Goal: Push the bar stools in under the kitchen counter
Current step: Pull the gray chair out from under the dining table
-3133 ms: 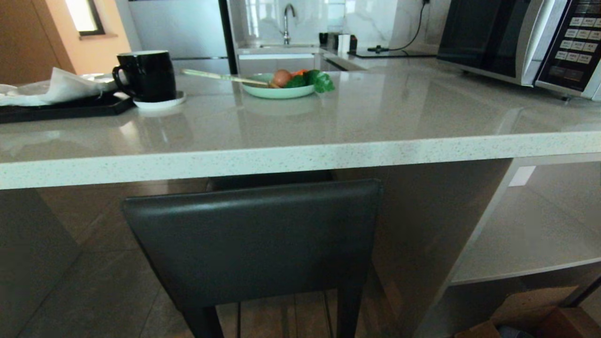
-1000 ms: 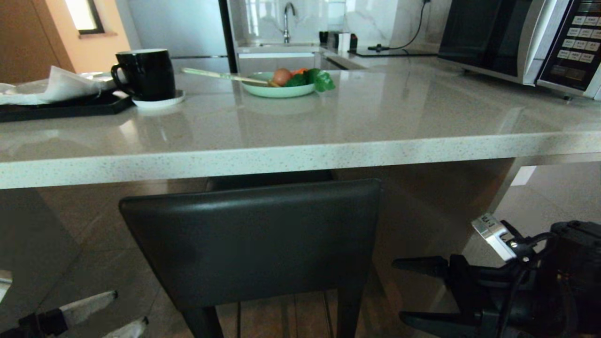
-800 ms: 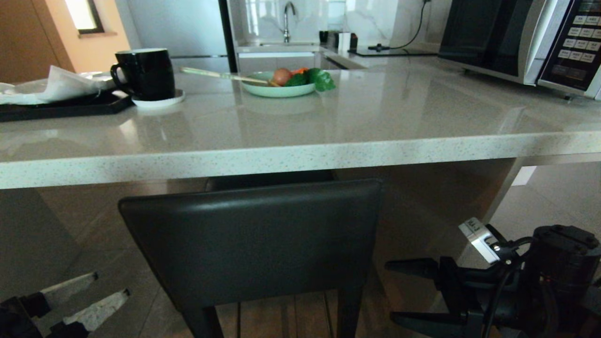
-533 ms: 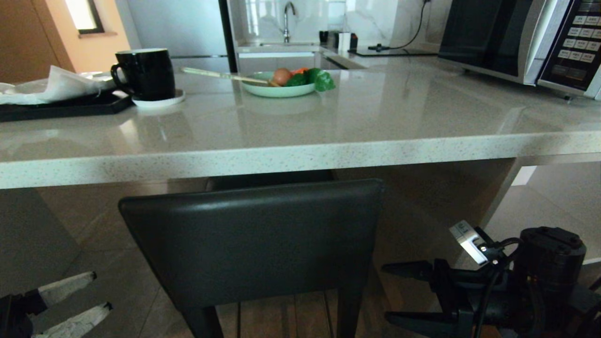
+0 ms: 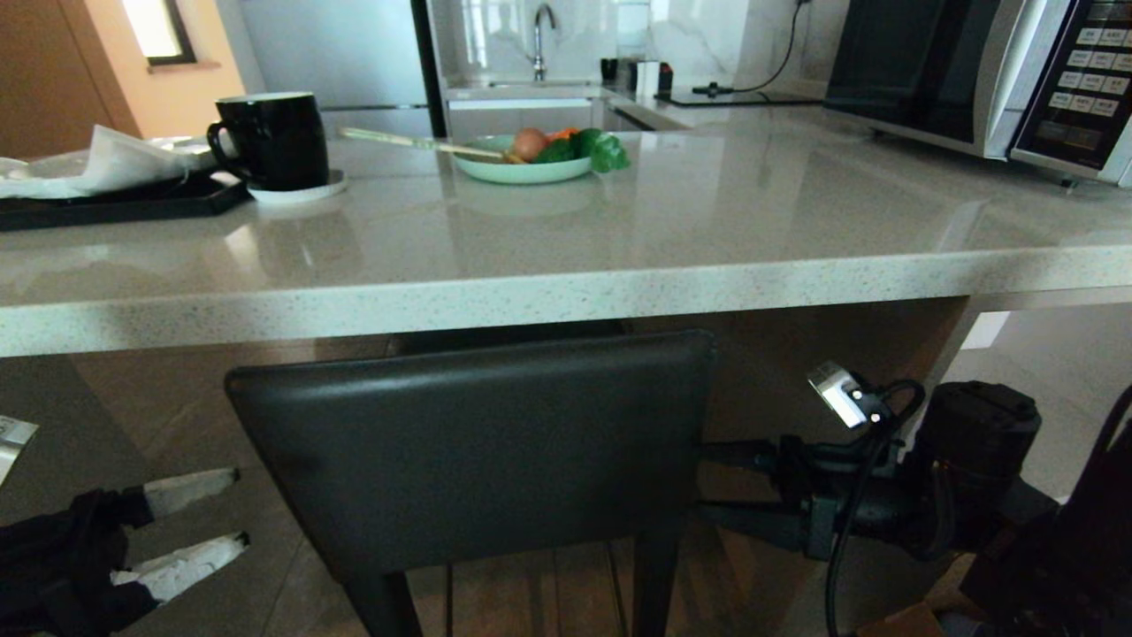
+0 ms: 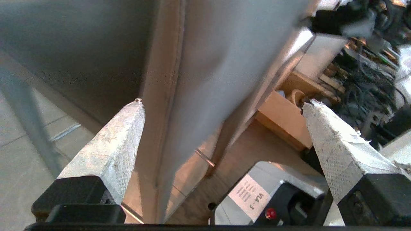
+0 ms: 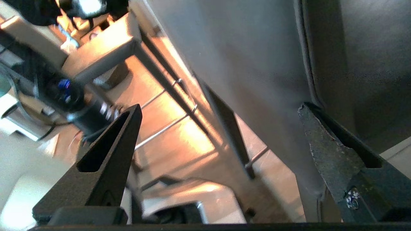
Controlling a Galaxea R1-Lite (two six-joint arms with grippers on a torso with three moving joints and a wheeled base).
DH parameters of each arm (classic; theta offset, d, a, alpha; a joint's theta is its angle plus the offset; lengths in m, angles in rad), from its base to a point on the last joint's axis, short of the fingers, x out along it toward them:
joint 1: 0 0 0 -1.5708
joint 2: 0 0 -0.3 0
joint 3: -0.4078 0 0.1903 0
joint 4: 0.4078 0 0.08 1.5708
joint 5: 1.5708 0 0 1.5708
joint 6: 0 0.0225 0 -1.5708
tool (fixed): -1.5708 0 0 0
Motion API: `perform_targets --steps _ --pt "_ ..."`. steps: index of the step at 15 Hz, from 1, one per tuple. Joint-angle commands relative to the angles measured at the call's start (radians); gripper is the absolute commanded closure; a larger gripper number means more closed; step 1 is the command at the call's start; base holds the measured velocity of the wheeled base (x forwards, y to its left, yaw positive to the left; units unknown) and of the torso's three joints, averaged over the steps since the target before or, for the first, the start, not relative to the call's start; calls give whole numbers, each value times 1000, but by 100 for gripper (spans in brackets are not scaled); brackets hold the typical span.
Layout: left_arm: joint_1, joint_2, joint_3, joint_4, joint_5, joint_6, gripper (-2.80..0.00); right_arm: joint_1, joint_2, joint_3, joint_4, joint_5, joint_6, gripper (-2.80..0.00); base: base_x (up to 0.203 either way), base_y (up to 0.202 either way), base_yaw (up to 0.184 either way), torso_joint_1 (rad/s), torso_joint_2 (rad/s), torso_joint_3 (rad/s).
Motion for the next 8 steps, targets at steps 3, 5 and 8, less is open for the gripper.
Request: perform_targets --steps 3,5,8 --pt "-33 231 30 -259 -8 3 -280 -7 40 -65 -18 40 14 -280 0 0 0 0 0 0" --pt "-37 323 65 -434 -9 -3 -280 -31 50 -96 -18 43 15 -280 0 0 0 0 0 0" --pt "-36 336 103 -497 -9 -31 -280 -46 6 -51 -18 72 11 -280 0 0 0 0 0 0"
